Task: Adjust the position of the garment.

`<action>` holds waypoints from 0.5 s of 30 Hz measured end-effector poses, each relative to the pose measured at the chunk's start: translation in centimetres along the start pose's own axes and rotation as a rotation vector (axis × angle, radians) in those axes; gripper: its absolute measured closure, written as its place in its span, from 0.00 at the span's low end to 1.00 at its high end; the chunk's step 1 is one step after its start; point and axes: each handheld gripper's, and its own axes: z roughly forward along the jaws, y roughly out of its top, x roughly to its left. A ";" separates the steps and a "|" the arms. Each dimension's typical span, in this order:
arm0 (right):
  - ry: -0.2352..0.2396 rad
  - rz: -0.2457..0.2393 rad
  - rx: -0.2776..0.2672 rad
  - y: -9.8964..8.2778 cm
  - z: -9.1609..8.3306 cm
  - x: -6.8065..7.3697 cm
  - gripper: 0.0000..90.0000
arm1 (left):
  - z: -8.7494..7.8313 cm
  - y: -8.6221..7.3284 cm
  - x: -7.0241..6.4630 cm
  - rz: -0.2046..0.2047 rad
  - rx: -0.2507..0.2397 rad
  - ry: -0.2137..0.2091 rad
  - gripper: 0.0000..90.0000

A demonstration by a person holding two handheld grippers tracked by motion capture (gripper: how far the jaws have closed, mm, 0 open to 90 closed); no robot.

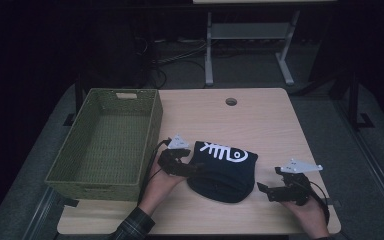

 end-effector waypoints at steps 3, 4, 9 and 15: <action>-0.030 0.015 0.023 -0.8 0.3 -0.9 0.06 | 0.1 0.2 0.2 -0.007 0.007 0.007 0.21; -0.043 0.018 0.026 -1.0 0.3 -1.1 0.03 | 0.1 0.2 0.3 -0.009 0.000 0.008 0.20; -0.083 0.039 0.057 -2.0 0.6 -2.3 0.03 | 0.5 0.3 0.9 -0.025 -0.006 0.021 0.17; -0.128 0.039 0.084 -2.5 1.2 -2.9 0.03 | 1.0 0.7 1.7 -0.041 -0.009 0.037 0.16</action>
